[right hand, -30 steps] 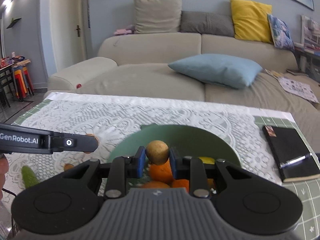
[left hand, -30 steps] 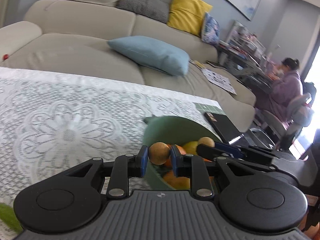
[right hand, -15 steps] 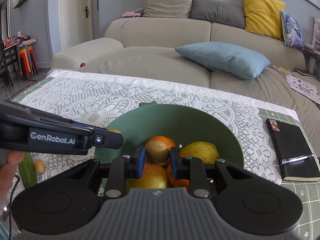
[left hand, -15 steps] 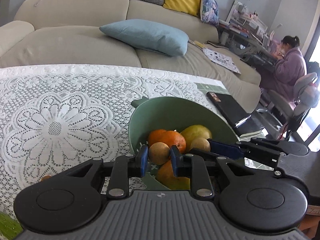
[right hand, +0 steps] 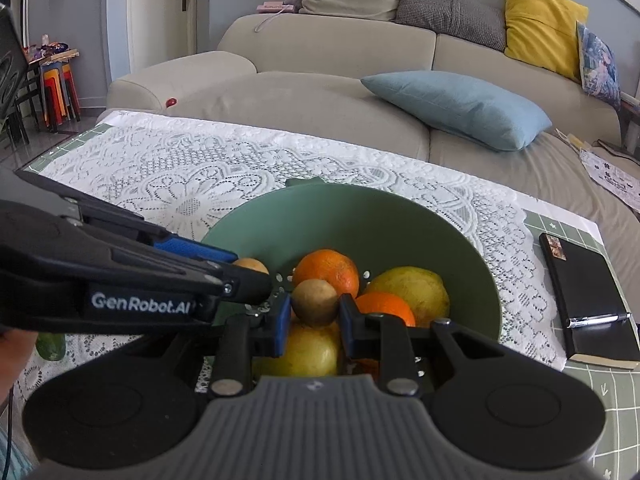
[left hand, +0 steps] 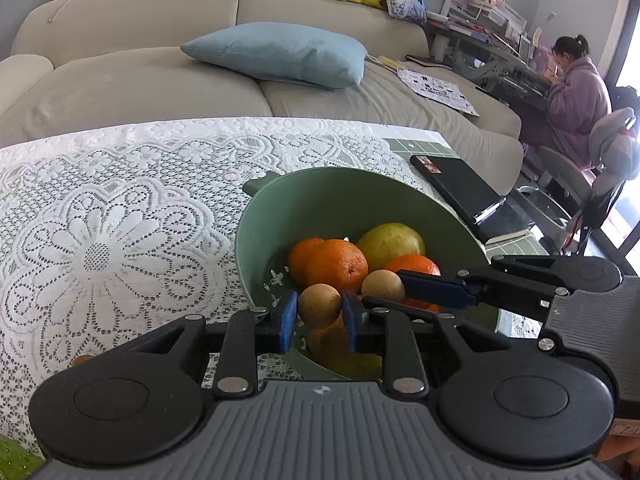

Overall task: Organize fruits
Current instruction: 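Carry both kiwis into the green colander and open both tools, then move both tools back toward the remaining kiwis on the table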

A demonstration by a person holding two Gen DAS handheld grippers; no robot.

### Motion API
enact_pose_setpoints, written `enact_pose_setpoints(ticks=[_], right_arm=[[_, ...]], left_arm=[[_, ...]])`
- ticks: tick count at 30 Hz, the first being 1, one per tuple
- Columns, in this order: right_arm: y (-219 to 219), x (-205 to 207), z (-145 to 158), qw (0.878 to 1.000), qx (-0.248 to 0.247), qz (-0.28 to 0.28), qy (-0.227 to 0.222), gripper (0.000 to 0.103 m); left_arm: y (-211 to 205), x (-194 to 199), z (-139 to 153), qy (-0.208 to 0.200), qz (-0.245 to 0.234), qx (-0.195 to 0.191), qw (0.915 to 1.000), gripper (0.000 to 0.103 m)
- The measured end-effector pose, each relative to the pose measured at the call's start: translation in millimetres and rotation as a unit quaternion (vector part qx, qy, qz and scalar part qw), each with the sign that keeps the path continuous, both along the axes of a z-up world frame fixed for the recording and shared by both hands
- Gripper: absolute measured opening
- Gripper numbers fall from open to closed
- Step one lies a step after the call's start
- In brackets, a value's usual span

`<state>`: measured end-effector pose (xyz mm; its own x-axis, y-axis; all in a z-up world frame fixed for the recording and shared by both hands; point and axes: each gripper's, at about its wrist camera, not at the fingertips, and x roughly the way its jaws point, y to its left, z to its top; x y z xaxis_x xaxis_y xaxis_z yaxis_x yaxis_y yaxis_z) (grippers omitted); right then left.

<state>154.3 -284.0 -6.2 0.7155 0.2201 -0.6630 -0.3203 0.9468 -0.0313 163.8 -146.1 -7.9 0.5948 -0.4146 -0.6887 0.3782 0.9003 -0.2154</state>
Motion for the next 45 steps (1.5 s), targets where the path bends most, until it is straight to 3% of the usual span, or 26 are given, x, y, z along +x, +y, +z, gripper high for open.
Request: enact_pose_setpoints(ticks=[7, 14, 20, 25, 33, 38, 45], right_arm=[[2.3, -0.1, -1.0, 1.0, -0.002, 0.004, 0.004, 0.022], [2.0, -4.1, 3.3, 1.0, -0.005, -0.005, -0.012, 0.025], [-4.1, -7.0, 10.9, 0.999, 0.014, -0.02, -0.029, 0.04], [-0.4, -10.8, 18.9, 0.998, 0.031, -0.024, -0.053, 0.056], [13.4, -13.9, 28.2, 0.994, 0.08, -0.003, -0.07, 0.063], [31.8, -18.1, 31.5, 0.993, 0.08, 0.025, -0.082, 0.067], [61.9, -19.4, 24.5, 0.993, 0.08, 0.067, -0.057, 0.067]], left_arm=[[-0.3, -0.2, -0.7, -0.003, -0.004, 0.006, 1.0, 0.032], [5.3, -1.2, 3.3, -0.003, -0.001, -0.016, 0.9999, 0.043], [16.5, -6.6, 12.3, -0.017, 0.01, -0.038, 0.9991, 0.056], [32.3, -10.8, 23.6, -0.03, 0.028, -0.053, 0.9978, 0.058], [64.8, -19.7, 34.1, -0.038, 0.055, -0.04, 0.9969, 0.06], [87.4, -24.4, 37.3, -0.034, 0.074, -0.025, 0.9964, 0.06], [111.4, -31.6, 32.8, -0.023, 0.091, 0.006, 0.9956, 0.06]])
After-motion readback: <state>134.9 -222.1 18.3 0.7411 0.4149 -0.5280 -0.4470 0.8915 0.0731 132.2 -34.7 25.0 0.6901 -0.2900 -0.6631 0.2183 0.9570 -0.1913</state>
